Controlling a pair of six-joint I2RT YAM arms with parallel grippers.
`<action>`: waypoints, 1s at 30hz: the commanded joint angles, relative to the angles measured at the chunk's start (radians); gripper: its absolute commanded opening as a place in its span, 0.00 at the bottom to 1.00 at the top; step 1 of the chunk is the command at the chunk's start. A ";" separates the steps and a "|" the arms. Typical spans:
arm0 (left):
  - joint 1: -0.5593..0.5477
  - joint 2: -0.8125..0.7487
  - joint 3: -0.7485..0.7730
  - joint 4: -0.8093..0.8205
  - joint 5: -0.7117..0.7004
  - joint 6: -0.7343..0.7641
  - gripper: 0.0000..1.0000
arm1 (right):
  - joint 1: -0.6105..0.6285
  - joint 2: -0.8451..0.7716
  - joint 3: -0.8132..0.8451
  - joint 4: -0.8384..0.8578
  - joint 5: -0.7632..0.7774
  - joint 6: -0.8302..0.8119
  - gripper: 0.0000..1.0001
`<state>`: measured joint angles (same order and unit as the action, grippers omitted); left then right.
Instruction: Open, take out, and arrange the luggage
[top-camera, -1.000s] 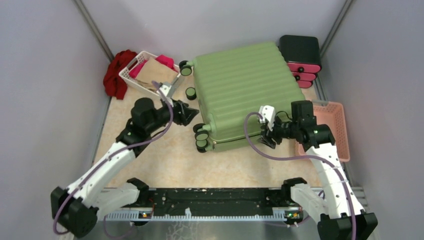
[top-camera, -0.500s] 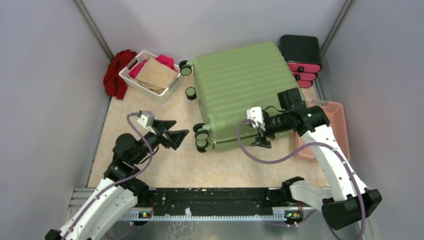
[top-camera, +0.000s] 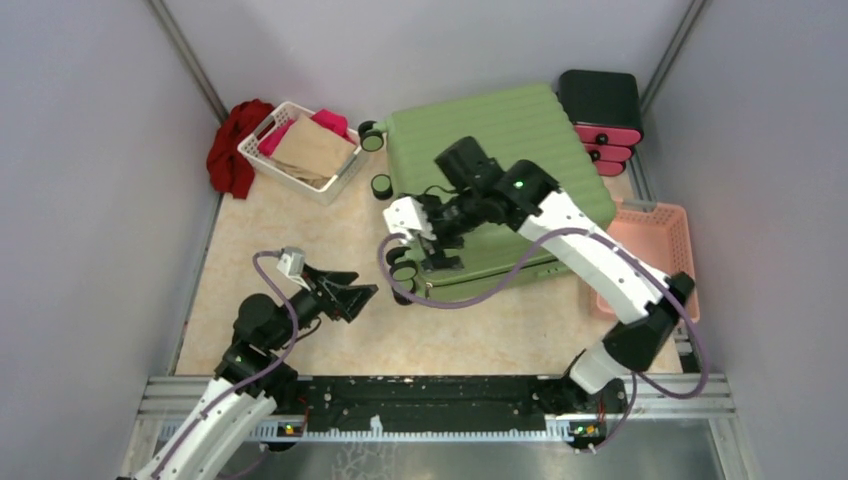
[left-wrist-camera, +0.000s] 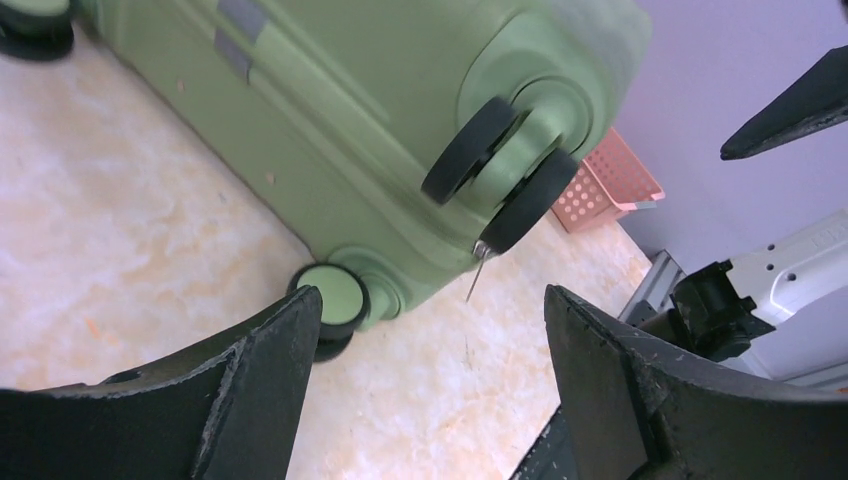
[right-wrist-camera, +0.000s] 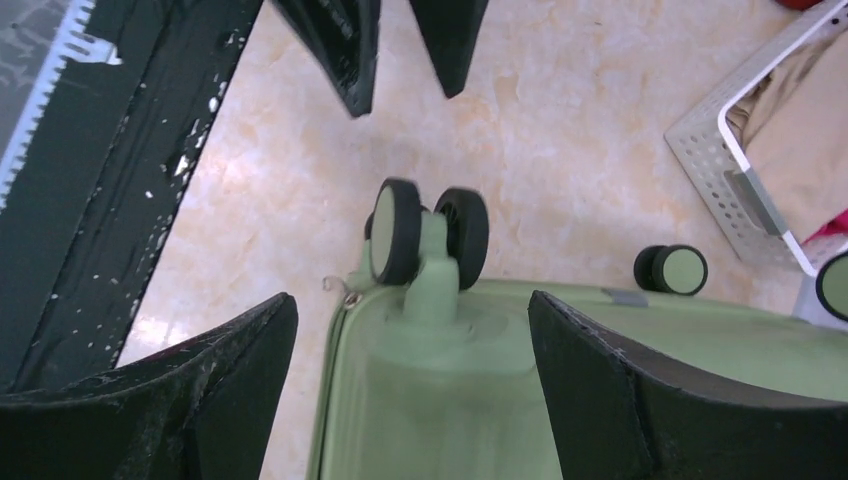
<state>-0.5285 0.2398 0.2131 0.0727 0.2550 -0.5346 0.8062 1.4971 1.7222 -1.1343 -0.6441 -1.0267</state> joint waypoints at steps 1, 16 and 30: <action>-0.004 -0.041 -0.070 0.061 0.020 -0.121 0.88 | 0.103 0.133 0.138 0.032 0.163 0.077 0.86; -0.005 0.003 -0.243 0.272 0.079 -0.152 0.87 | 0.164 0.347 0.242 -0.071 0.293 0.113 0.79; -0.006 0.373 -0.275 0.672 0.254 -0.108 0.84 | 0.177 0.379 0.224 -0.111 0.315 0.117 0.66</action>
<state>-0.5285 0.5465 0.0231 0.5777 0.4358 -0.6636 0.9672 1.8809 1.9316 -1.2388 -0.3279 -0.9192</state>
